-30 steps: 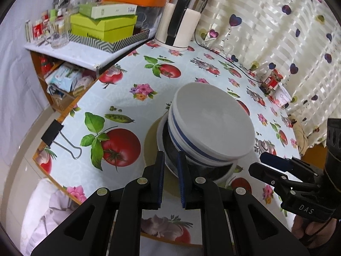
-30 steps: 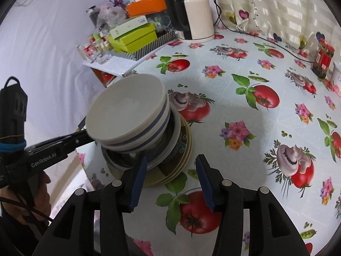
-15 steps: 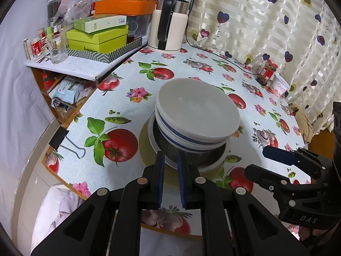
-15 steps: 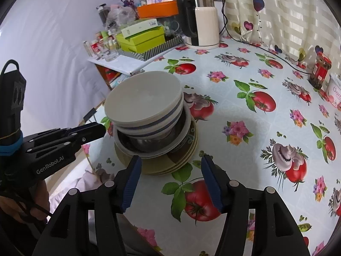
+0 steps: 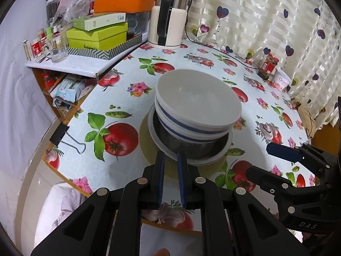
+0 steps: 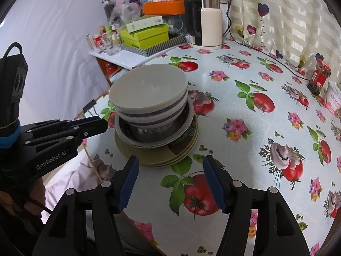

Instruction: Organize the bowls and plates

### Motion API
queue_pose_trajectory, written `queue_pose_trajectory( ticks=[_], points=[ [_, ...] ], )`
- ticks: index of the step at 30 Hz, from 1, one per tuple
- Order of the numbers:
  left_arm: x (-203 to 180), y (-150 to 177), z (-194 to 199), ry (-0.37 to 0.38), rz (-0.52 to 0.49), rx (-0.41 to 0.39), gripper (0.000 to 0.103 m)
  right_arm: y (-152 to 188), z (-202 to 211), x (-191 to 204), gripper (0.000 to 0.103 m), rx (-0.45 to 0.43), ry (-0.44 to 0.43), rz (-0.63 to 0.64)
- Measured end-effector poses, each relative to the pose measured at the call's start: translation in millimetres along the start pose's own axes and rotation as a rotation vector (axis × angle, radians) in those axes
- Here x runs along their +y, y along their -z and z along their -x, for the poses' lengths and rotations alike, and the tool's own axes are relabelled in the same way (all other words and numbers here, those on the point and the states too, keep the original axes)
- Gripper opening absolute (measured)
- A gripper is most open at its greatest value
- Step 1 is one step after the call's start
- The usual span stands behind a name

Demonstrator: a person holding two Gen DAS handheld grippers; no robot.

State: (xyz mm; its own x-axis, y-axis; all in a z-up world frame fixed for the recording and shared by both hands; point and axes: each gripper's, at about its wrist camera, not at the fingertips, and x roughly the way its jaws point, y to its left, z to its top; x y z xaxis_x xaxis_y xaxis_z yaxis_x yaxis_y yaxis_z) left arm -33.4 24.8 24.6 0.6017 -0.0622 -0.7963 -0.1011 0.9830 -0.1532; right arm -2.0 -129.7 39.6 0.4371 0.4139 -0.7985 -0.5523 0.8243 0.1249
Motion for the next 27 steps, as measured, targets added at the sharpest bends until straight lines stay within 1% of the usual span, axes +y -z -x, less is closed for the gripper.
queue_pose_trajectory(
  ticks=[13,27],
  points=[
    [-0.2,2.5,-7.6,-0.013,-0.003,0.027,0.012,1.5,-6.1,0.5,0.066,0.012,0.001,0.004],
    [-1.9,4.0,-6.9,-0.022,-0.011,0.029,0.012,2.4,-7.3,0.6,0.068,0.016,0.000,0.005]
  ],
)
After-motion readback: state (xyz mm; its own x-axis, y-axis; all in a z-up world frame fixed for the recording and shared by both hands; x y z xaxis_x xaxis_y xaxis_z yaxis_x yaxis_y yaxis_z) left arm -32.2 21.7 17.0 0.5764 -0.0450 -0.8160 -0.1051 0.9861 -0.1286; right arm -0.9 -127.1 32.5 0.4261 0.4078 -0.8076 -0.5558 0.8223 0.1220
